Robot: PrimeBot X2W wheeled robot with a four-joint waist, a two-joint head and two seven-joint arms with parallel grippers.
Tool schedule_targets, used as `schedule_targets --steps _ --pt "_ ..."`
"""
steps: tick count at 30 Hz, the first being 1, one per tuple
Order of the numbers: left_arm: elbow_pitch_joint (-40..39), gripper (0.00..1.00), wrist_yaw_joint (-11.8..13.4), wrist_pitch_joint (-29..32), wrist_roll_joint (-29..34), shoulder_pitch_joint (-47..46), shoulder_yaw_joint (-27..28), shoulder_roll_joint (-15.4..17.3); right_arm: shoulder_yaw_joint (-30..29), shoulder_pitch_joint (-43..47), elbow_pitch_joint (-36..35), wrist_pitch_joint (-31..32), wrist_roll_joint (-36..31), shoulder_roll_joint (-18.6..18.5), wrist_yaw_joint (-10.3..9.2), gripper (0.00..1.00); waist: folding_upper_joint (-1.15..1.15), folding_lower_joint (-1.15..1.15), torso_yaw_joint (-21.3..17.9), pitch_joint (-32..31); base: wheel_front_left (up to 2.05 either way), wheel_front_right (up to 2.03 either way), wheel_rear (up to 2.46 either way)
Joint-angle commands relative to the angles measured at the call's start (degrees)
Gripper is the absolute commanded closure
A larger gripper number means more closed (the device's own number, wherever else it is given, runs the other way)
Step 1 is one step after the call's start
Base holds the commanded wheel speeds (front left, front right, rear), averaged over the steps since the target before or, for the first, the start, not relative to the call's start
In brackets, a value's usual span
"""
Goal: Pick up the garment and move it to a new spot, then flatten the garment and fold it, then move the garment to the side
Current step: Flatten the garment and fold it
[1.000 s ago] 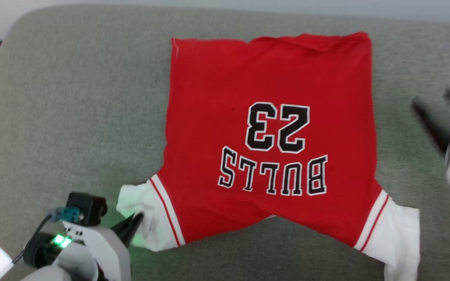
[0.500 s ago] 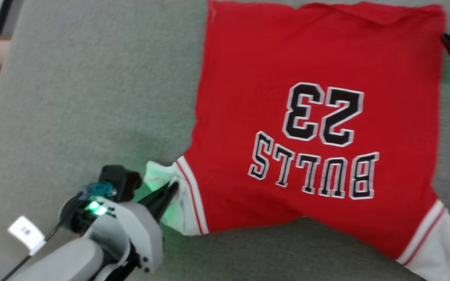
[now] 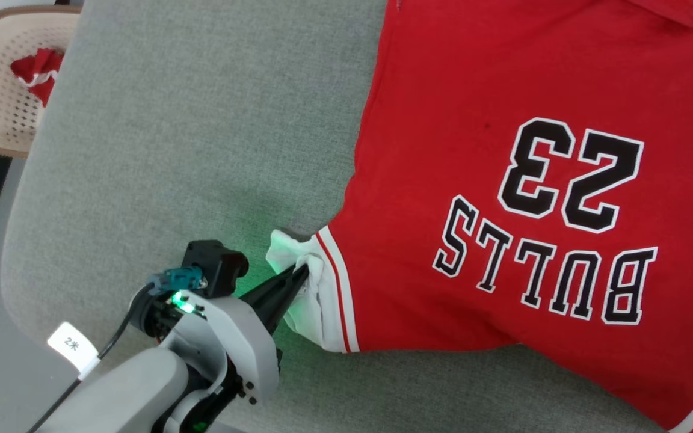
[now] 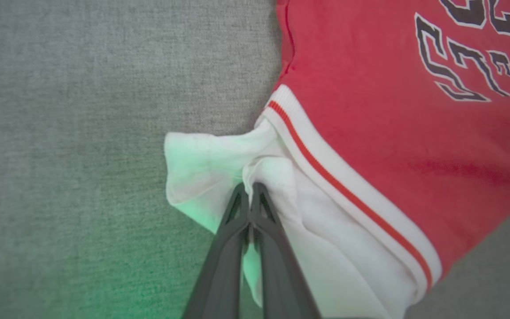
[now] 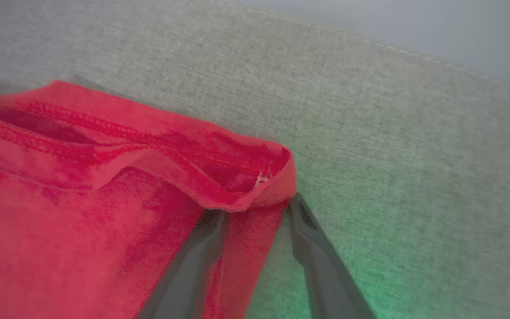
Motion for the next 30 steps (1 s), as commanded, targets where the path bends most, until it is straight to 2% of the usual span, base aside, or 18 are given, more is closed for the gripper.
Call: schedule_targets --steps 1,5,12,21,30 --pt "1.3 1.00 0.3 0.3 -0.3 0.1 -0.3 0.2 1.7 6.4 4.3 2.4 -0.2 2.5 0.07 1.00 0.00 0.00 0.1 0.2 0.00 0.00 0.00" --pt "2.8 1.00 -0.2 -0.4 -0.4 0.1 -0.1 -0.1 1.7 5.5 4.6 -1.2 -1.3 1.3 -0.01 1.00 0.00 0.00 -0.7 -0.4 0.00 0.00 0.00" --pt "3.5 1.00 0.3 -1.0 -0.9 1.3 0.9 1.9 6.3 8.5 -0.7 -1.1 2.4 0.0 0.00 1.00 0.00 0.00 -4.2 -3.8 0.00 0.00 0.00" --pt "2.6 1.00 1.2 -0.3 -1.4 2.6 1.5 4.9 10.2 21.9 -17.1 -0.1 13.0 -5.4 -0.01 1.00 0.00 0.00 -9.3 -8.6 0.00 0.00 0.00" --pt "1.7 1.00 1.7 0.1 -1.8 3.5 1.8 7.4 5.3 39.8 -35.1 1.3 18.8 -9.2 -0.01 1.00 0.00 0.00 -13.7 -11.9 0.00 0.00 0.00"
